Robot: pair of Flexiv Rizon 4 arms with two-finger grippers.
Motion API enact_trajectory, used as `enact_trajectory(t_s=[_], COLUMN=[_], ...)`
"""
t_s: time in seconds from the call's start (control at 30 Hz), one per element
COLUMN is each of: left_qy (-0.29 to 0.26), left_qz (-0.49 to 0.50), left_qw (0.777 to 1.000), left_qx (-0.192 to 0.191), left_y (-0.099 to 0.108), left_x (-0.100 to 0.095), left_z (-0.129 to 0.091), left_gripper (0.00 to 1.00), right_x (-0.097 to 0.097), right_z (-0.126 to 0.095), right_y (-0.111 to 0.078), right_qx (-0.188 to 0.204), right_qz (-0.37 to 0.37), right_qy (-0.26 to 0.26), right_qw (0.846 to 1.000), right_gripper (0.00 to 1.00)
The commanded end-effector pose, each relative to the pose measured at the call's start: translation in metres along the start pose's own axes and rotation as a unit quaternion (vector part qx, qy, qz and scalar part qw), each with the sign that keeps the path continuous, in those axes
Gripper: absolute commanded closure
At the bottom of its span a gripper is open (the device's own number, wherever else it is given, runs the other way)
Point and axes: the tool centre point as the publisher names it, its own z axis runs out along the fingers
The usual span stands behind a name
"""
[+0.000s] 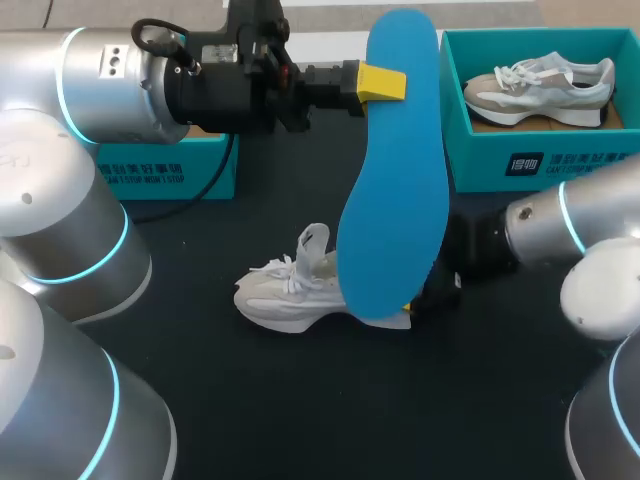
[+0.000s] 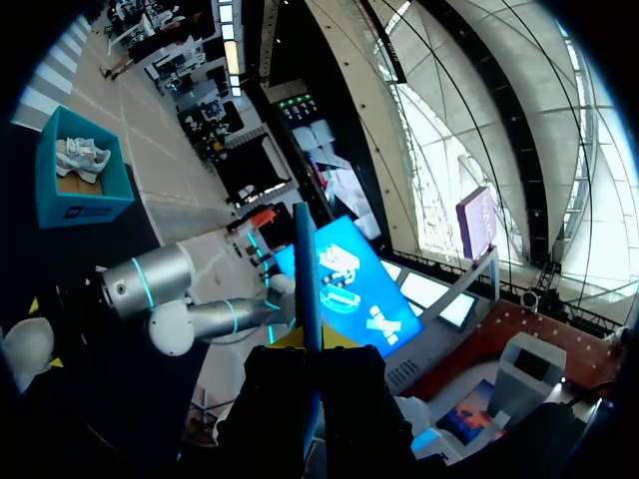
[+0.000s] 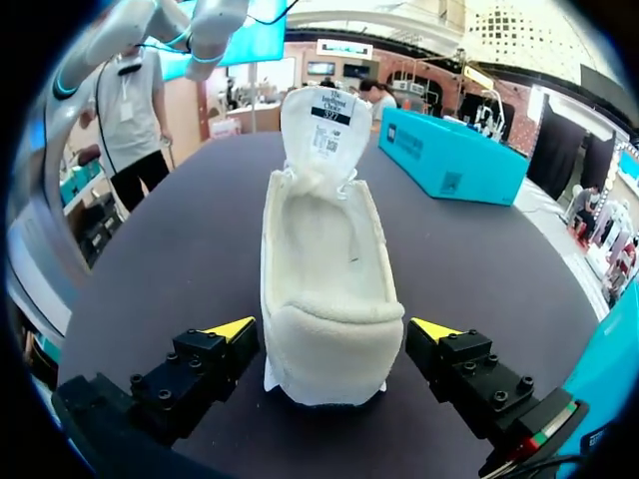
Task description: Take the shoe out of the shoebox, open the shoe tongue, remove and reinsert the insole, then place the shoe into the shoebox
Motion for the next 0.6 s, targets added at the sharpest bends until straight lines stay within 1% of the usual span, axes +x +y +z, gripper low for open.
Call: enact_trajectory(t_s=[0.03,0.13,0.27,0.33,0.53,0.57,0.6], left_qy=[0.000,0.000,0.000,0.000,0.000,0.000,0.000], left_qz=[0.000,0.000,0.000,0.000,0.000,0.000,0.000], left_qw=[1.000,1.000,1.000,1.000,1.000,1.000,1.000], left_qx=[0.002,0.002,0.002,0.002,0.002,0.002,0.002], left_y=[0.002,0.002,0.002,0.002,0.002,0.002,0.002], left_x=[-0.001,-0.001,-0.001,-0.001,-0.001,-0.001,-0.001], left_z=[0.000,0.000,0.000,0.000,0.000,0.000,0.000], left_gripper=[1.00,1.00,1.00,1.00,1.00,1.00,1.00], right_x=[-0.006,-0.006,-0.004,-0.003,-0.003,-0.003,-0.003], right_z=[-0.013,-0.018,-0.022,-0.023,-0.028,-0.029,-0.031], right_y=[0.011,0.014,0.017,0.018,0.020,0.020,0.019], right_qx=[0.116,0.151,0.173,0.191,0.207,0.208,0.201], right_qz=[0.004,0.008,0.012,0.014,0.007,0.009,0.012], right_qy=[0.020,0.031,0.029,0.026,0.013,0.005,-0.009], right_qw=[0.993,0.988,0.984,0.981,0.978,0.978,0.980], right_gripper=[0.00,0.00,0.00,0.00,0.00,0.00,0.00])
